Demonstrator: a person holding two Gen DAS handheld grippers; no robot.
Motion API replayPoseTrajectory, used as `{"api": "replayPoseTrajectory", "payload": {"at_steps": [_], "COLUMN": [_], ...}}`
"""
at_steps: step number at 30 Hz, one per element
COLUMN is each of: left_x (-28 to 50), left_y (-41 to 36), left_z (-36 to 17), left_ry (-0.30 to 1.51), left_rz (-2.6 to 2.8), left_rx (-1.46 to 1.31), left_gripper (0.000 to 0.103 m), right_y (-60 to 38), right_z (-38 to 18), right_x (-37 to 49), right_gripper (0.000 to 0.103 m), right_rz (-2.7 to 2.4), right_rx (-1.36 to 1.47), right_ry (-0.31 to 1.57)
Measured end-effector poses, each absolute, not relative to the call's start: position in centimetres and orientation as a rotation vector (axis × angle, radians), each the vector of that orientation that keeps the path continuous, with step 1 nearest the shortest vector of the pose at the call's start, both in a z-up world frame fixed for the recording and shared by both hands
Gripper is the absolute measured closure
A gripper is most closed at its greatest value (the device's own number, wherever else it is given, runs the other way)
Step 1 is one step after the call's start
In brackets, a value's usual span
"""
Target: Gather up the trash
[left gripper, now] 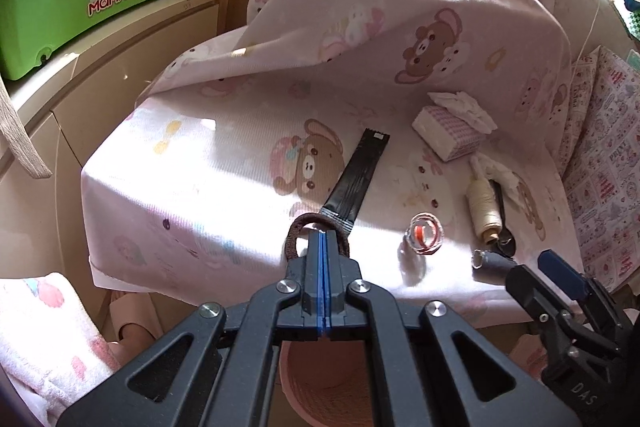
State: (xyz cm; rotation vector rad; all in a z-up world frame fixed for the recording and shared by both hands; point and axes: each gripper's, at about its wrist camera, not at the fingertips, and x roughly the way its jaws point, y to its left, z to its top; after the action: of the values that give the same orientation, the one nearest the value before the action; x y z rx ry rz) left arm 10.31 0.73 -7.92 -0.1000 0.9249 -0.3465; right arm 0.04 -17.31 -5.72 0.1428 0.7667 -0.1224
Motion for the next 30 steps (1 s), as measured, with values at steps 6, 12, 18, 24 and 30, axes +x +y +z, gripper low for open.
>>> {"api": "replayPoseTrajectory", "payload": {"at_steps": [6,12,18,24,30], "left_x": [10.2,10.3,10.5,11.3,11.9], "left_y": [0.0,0.4,-0.1,0.3,0.9], "left_z": [-7.9,-7.8,-7.9,-7.8,-7.2], "left_ry": [0.883,0.880,0.862,0.857,0.830], "left_rz": [-0.303,-0.288,-0.278,-0.257,-0.244], "left_rx": [-0.018,-0.010,0.040,0.044,0.033], "left_gripper": [0.102,0.091,0.087,0.086,0.069], "right_y": [-17.8,-18.3,-18.7,-18.8,-18.5], "right_z": [-5.3,-5.0,-5.1,-5.1,-5.1], "right_x": [-0.6,-1.1,-1.2,-1.3,-1.3], "right_gripper": [0.033,0.033,0.033,0.033,0.033], "right_rz": [-0.121,-0.125,-0.129,-0.129,-0.125], "right_rx": [0.151,0.162,0.171,0.168,0.162], "right_ry": [0.755,0.753,0.762,0.761,0.766]}}
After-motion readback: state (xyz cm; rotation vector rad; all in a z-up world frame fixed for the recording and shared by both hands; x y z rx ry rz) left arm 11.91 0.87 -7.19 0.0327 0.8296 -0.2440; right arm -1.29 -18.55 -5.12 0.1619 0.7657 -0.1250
